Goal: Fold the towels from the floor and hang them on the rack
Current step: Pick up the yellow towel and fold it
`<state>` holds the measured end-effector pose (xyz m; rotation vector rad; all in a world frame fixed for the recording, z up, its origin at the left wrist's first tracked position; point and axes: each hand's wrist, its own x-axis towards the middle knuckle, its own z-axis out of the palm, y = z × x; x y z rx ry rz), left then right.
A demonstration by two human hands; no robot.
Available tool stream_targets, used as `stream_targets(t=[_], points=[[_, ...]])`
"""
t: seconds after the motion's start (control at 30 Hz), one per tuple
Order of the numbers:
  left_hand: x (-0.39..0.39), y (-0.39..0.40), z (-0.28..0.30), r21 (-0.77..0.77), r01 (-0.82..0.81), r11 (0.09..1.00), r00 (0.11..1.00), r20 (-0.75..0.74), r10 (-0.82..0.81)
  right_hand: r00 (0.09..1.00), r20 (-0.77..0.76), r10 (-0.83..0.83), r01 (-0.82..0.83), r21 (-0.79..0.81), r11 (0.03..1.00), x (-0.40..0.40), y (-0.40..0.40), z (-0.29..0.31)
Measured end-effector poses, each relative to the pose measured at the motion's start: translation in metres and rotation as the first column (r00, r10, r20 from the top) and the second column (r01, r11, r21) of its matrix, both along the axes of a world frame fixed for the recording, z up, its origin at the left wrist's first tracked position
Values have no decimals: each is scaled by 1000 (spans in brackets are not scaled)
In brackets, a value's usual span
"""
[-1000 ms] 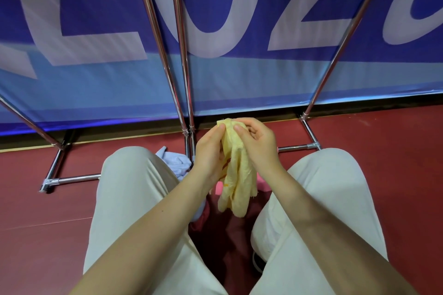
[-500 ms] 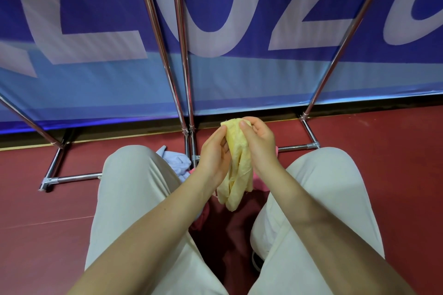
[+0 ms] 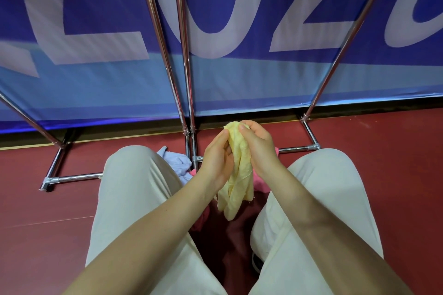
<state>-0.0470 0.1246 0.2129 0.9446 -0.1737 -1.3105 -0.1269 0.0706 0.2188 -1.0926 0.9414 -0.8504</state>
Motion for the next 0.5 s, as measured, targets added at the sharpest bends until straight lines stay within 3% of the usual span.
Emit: stream_targets(t=[0.2,0.43,0.5], points=[[-1,0,0,12,-7,1000,1000,-15,7,995,-93,-19,11,-86,996,2,1,-5],[4,1,-1,-15,-24,1000,995,94,26,993,76,88,-87,-13,996,2,4,-5],[8,1,1,7,-35,999,987,159,33,992,53,117,-115,-37,993,2,4,-4]])
